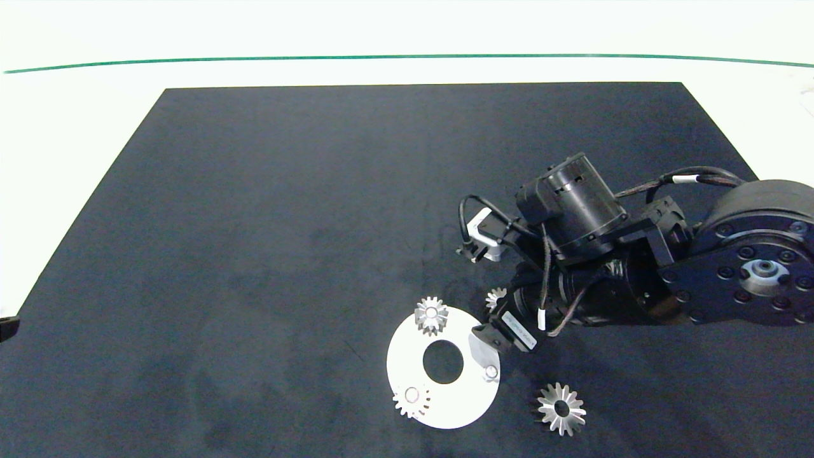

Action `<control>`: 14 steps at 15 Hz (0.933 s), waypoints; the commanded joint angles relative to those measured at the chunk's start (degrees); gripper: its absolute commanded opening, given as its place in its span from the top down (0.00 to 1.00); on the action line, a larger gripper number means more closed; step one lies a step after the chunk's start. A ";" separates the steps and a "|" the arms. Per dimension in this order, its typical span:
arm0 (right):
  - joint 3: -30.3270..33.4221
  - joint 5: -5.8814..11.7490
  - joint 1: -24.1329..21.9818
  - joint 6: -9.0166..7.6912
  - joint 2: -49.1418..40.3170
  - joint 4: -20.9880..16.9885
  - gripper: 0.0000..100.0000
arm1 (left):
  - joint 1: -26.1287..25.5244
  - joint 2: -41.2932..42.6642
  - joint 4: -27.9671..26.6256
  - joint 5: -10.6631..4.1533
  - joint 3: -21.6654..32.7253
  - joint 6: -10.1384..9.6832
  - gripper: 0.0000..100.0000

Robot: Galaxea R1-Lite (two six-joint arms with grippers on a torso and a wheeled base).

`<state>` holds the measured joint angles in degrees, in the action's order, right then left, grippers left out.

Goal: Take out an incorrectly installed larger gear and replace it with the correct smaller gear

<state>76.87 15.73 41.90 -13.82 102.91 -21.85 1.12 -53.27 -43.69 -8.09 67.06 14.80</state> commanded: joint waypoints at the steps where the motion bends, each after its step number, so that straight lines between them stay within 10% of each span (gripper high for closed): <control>1: 0.65 0.09 -0.15 -0.06 0.89 -0.13 0.00 | 0.02 -0.08 -0.25 -0.08 -0.09 0.14 0.00; 14: 1.35 0.01 -2.70 0.20 2.38 -0.04 0.09 | 0.02 0.19 -0.17 -0.08 -0.09 0.23 0.00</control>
<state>78.23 15.63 39.11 -13.53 105.23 -21.77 1.12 -53.11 -43.61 -8.09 66.98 14.93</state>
